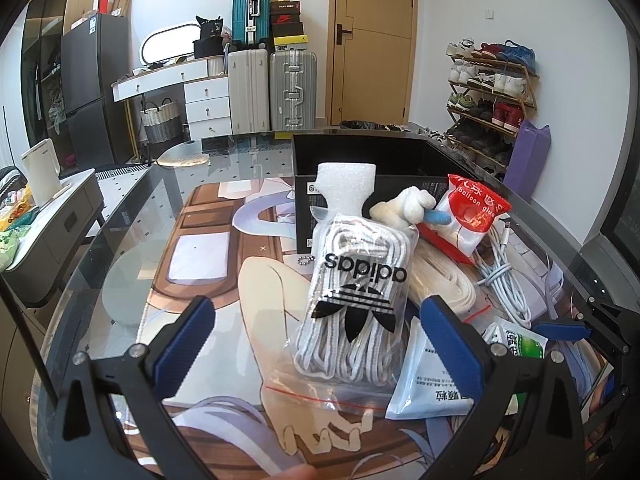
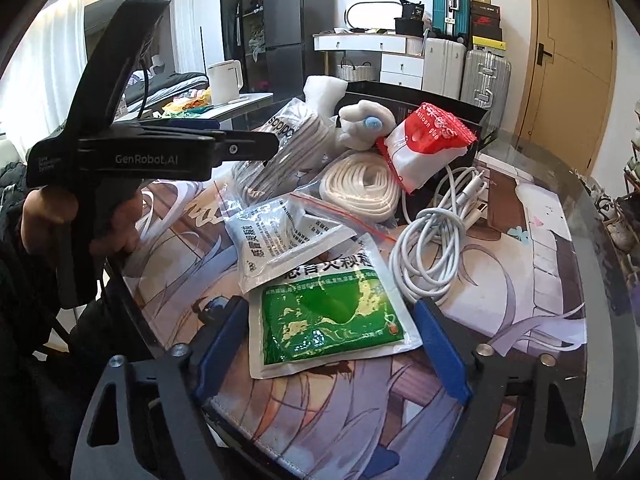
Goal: Organize soft objects
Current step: 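Reach the right gripper to the green packet and close on it, then close the left gripper on the adidas bag of white laces while the right holds the green packet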
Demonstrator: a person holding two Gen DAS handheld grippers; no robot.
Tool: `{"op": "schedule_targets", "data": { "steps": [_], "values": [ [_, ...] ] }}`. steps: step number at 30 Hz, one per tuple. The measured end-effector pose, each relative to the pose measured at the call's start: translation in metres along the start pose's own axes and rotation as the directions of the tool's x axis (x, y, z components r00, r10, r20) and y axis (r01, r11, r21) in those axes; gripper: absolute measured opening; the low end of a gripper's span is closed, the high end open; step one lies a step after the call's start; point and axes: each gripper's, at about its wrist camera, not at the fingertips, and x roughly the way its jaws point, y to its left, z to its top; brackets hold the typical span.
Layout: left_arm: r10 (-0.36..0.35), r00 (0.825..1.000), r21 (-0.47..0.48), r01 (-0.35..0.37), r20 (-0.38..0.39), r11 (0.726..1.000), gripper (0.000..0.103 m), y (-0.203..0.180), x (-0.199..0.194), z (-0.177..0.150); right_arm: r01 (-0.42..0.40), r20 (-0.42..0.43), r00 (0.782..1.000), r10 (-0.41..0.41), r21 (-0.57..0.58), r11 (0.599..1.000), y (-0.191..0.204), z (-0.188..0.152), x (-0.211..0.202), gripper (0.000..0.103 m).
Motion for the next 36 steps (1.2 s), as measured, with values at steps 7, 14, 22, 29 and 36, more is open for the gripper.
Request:
{"op": "schedule_targets", "data": {
  "steps": [7, 14, 22, 29, 36],
  "values": [
    [0.002, 1.000, 0.000, -0.002, -0.001, 1.000, 0.103, -0.001, 0.000, 0.000, -0.012, 0.004, 1.000, 0.012, 0.005, 1.000, -0.006, -0.003, -0.006, 0.066],
    [0.002, 1.000, 0.001, -0.002, -0.001, 1.000, 0.103, -0.001, 0.000, 0.000, -0.018, 0.005, 1.000, 0.018, 0.006, 1.000, -0.006, -0.009, -0.014, 0.059],
    [0.003, 1.000, 0.001, -0.003, -0.001, 1.000, 0.103, -0.001, 0.000, 0.000, -0.045, 0.024, 0.999, 0.045, 0.030, 0.999, -0.010, -0.013, -0.023, 0.050],
    [0.008, 1.000, 0.005, -0.008, -0.013, 1.000, 0.103, 0.000, 0.000, -0.003, -0.056, 0.053, 0.997, 0.053, 0.054, 0.997, -0.014, -0.015, -0.030, 0.044],
    [0.009, 0.998, -0.003, -0.009, -0.063, 1.000, 0.103, 0.004, 0.009, 0.000, -0.066, 0.067, 0.996, 0.063, 0.054, 0.996, -0.013, -0.015, -0.038, 0.040]
  ]
}}
